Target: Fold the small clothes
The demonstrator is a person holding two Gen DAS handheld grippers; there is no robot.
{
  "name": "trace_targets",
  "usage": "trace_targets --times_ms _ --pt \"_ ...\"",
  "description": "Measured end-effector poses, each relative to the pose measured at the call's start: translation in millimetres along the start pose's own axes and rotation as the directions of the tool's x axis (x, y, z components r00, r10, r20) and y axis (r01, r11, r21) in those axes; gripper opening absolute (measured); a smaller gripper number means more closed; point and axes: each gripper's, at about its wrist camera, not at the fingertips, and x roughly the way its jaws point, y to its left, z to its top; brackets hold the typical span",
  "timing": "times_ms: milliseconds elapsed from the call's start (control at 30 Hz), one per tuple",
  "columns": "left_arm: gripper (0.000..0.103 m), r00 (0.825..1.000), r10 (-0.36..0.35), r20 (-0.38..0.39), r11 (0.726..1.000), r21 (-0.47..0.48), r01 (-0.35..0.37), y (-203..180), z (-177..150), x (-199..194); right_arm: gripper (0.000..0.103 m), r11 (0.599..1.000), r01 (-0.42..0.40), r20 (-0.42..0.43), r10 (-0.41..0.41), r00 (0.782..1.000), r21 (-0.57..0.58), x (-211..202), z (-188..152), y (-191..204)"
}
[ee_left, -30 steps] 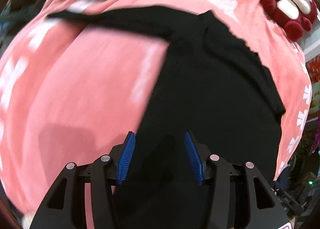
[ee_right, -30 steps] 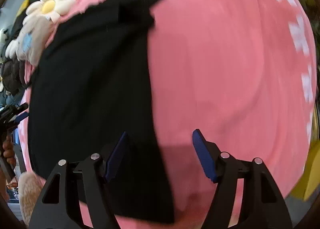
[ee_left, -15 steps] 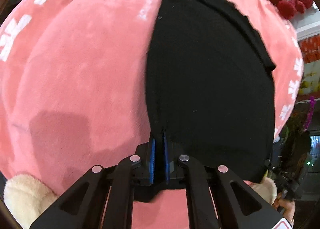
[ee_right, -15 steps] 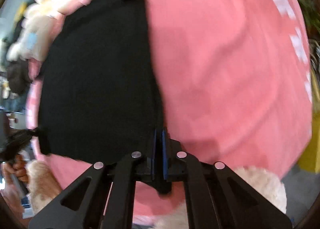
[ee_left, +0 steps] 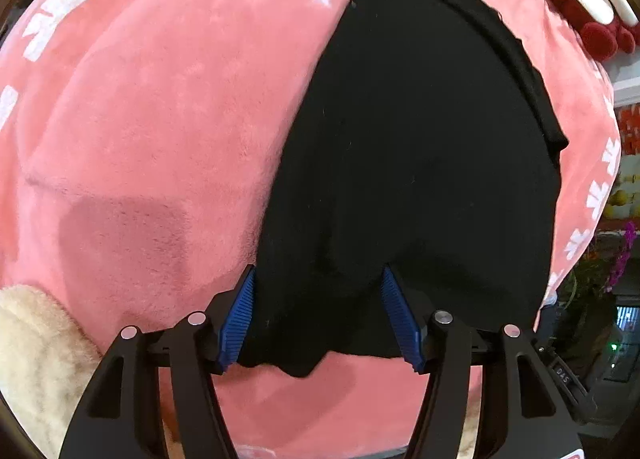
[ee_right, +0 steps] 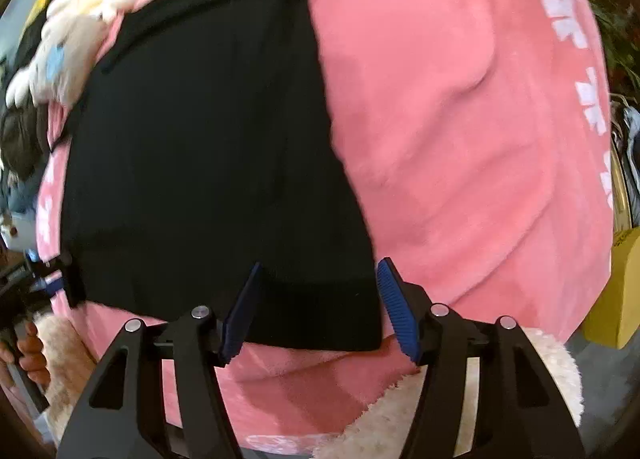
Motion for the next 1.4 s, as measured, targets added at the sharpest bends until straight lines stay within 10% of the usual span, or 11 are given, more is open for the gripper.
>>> trace_targets --times_ms 33,100,367,467,667,833,967,1400 --pt "0.056 1.000 0.009 0.013 1.000 0.013 -0.010 -1.4 -0.8 1.6 0.028 1.000 -0.010 -0.003 0.010 1.000 -0.001 1.3 -1.8 2.3" --pt "0.007 1.000 -0.007 0.006 0.998 0.060 0.007 -4.6 -0.5 -3.9 0.006 0.998 -0.058 0.014 0.058 0.998 -0.005 -8.6 2.7 5.8" --pt "0.014 0.990 -0.119 -0.079 0.993 0.010 0.120 19.3 9.1 -15.3 0.013 0.997 0.035 0.080 -0.029 0.996 -0.072 -24.2 3.7 12.2" --pt "0.050 0.981 -0.187 0.057 0.979 -0.069 0.190 35.5 29.4 -46.9 0.036 0.995 0.033 0.188 -0.014 0.982 -0.097 -47.9 9.9 29.0" --pt "0.057 0.958 -0.143 0.250 0.947 -0.248 0.206 76.6 103.9 -71.3 0.065 0.965 0.060 0.246 0.004 0.969 -0.255 -45.8 23.0 90.0" --pt "0.059 0.939 -0.074 0.335 0.869 -0.441 0.225 128.1 174.1 -65.7 0.065 0.952 -0.010 0.186 0.070 0.980 -0.307 -30.5 22.1 122.6" --pt "0.059 0.945 -0.001 0.326 0.882 -0.446 0.155 144.0 214.7 -63.6 0.065 0.926 -0.026 0.152 0.090 0.984 -0.378 -28.0 6.7 157.7" --pt "0.059 0.944 0.037 0.327 0.983 -0.181 0.024 125.7 138.5 -71.7 0.060 0.617 -0.120 0.149 0.366 0.919 -0.778 12.8 149.1 441.7"
